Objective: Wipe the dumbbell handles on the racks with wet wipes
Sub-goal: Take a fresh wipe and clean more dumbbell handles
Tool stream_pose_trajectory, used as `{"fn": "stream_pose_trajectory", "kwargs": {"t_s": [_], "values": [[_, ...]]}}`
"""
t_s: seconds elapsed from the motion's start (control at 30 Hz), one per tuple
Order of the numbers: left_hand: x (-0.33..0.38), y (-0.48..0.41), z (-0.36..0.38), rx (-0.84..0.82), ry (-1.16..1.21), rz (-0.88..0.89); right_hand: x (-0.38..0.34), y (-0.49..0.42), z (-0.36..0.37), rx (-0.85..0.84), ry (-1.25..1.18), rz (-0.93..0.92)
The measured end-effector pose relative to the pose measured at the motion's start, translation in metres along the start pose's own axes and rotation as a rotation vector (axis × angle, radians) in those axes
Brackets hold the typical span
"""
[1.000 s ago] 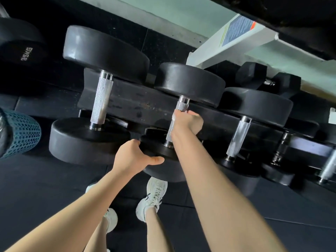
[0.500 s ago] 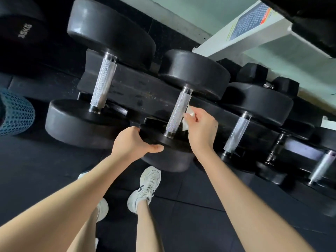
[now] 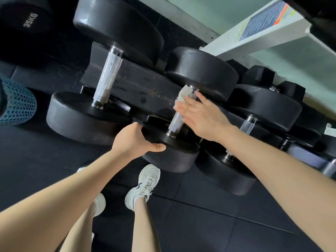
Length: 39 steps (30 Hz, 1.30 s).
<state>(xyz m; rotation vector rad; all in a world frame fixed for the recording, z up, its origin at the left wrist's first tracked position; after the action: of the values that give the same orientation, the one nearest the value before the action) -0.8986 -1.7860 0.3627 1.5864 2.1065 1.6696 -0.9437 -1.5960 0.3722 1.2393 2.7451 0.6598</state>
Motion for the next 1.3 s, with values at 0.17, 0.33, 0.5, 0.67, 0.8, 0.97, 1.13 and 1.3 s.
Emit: {"fn": "stream_pose_trajectory", "kwargs": {"t_s": [0.17, 0.33, 0.5, 0.67, 0.8, 0.97, 1.13, 1.3], "values": [[0.006, 0.004, -0.001, 0.005, -0.006, 0.019, -0.011, 0.003, 0.005, -0.148, -0.265, 0.098], [0.004, 0.002, -0.001, -0.011, -0.012, 0.014, -0.008, 0.012, 0.000, -0.218, -0.120, -0.059], [0.004, 0.002, -0.001, 0.009, 0.010, 0.018, -0.001, -0.004, -0.012, -0.204, -0.048, 0.109], [0.005, 0.003, 0.000, 0.009, 0.012, 0.012, -0.036, 0.014, -0.004, -0.284, -0.096, -0.114], [0.004, 0.001, 0.000, 0.021, 0.008, 0.008, -0.001, 0.005, -0.010, -0.204, -0.031, 0.002], [0.002, 0.001, 0.001, 0.010, 0.014, -0.013, -0.024, 0.008, -0.017, 0.046, -0.102, -0.076], [-0.001, 0.000, 0.002, 0.006, 0.006, -0.026, -0.005, 0.018, -0.036, 0.317, -0.696, 0.318], [-0.003, 0.000, 0.003, 0.003, -0.005, -0.038, -0.003, 0.021, -0.013, 0.176, -1.249, 0.687]]}}
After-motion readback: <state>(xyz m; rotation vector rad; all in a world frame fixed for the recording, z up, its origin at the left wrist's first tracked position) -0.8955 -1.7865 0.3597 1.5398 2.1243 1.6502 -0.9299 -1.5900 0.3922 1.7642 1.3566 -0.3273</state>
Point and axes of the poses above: each hand's wrist, its own y-axis away from the middle knuckle, its own z-axis out of the palm, x = y × z, the point moved 5 cm from there along -y, towards the middle knuckle, and after that the axes turned 6 degrees about y, right-handed, at the moved point
